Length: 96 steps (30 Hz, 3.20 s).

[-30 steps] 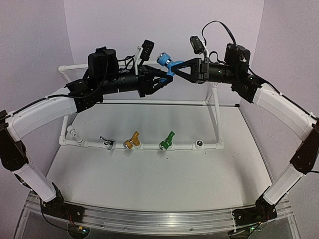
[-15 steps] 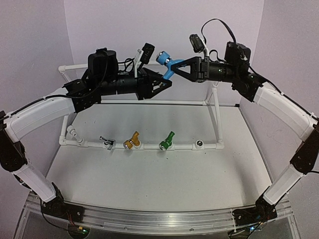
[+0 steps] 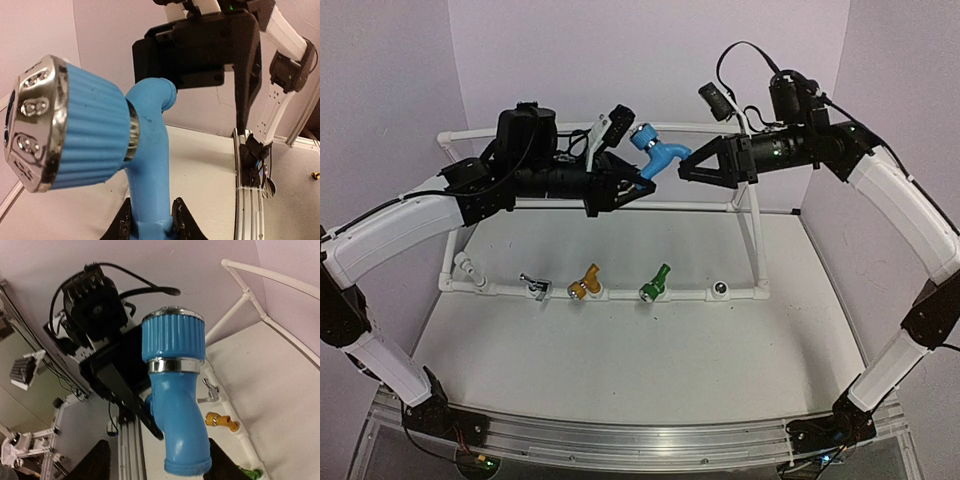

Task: Install the water faucets
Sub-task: Pass from the right arm to the left, then pass from the left arm to the right, then screw the water faucet onto the adaptor.

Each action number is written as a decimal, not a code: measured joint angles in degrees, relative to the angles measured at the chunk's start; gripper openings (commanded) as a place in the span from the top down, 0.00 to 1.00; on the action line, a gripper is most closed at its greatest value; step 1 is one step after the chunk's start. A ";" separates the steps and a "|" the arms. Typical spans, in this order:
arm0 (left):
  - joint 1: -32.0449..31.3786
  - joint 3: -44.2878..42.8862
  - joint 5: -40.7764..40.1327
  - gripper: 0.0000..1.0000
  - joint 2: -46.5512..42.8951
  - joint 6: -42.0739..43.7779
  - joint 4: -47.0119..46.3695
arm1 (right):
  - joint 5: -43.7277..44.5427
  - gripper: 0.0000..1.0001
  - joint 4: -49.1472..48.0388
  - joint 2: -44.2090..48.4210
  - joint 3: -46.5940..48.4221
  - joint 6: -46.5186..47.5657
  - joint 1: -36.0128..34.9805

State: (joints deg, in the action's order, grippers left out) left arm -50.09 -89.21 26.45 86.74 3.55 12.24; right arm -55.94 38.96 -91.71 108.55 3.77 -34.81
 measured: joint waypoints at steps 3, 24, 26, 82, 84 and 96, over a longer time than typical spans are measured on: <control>-0.18 0.00 1.83 0.99 -1.21 4.78 4.17 | 0.86 0.26 10.78 -1.11 4.37 9.10 -0.02; -4.08 -2.26 3.83 1.00 0.20 19.92 16.42 | 1.47 0.45 25.24 -7.73 11.20 16.40 -6.27; -4.31 -2.57 3.49 1.00 0.56 20.45 16.74 | 1.95 0.49 24.50 -7.73 11.20 15.78 -6.85; -1.94 9.47 -35.31 0.00 -13.71 -26.93 10.67 | 62.31 1.00 4.10 -4.56 -29.35 52.96 -3.74; -1.97 9.47 -35.67 0.00 -13.71 -28.65 11.21 | 64.29 1.00 3.43 -5.69 -29.54 52.93 -3.74; -1.97 9.47 -36.45 0.00 -13.73 -31.78 12.25 | 68.73 1.00 1.97 -8.69 -31.97 50.83 -3.90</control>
State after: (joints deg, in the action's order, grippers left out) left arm -52.05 -79.75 -10.01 73.01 -28.23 24.49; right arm 12.80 40.93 -100.40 76.58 54.60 -38.70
